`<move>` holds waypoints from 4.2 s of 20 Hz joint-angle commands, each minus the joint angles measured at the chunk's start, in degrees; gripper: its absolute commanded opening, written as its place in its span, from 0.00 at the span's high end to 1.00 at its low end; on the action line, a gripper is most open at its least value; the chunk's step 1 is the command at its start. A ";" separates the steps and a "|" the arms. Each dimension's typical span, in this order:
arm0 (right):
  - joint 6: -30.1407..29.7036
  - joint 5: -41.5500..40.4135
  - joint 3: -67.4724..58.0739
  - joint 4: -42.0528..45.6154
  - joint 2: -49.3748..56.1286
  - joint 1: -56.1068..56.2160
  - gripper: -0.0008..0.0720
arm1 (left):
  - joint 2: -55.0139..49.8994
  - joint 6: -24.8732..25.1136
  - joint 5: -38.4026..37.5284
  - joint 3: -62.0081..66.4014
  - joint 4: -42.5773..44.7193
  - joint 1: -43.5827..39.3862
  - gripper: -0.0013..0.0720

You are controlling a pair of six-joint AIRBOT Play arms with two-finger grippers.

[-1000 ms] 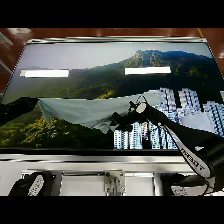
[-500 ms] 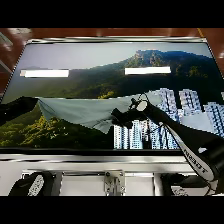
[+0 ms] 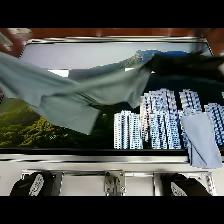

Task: Fold the shirts.

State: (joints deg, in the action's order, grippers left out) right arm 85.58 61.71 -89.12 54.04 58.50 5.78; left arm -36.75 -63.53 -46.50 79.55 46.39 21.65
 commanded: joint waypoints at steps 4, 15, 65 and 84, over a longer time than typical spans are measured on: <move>2.19 0.63 -25.97 16.65 -15.85 -10.14 0.90 | 2.69 -4.66 -0.46 33.27 3.43 0.98 0.93; 4.81 31.82 -26.34 40.59 -19.52 -10.14 0.90 | 6.95 -15.39 -35.10 35.78 27.61 0.94 0.93; 7.21 6.27 5.79 22.01 44.57 -9.97 0.86 | -58.29 -11.52 -9.68 -10.05 3.82 -8.94 0.87; -6.36 24.72 27.34 14.12 19.74 -29.14 0.23 | -36.87 -3.93 -27.80 -47.06 6.64 8.04 0.18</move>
State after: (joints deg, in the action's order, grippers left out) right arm 81.01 86.24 -66.26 73.45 79.94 -22.09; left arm -75.42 -71.02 -78.65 42.09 58.11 28.47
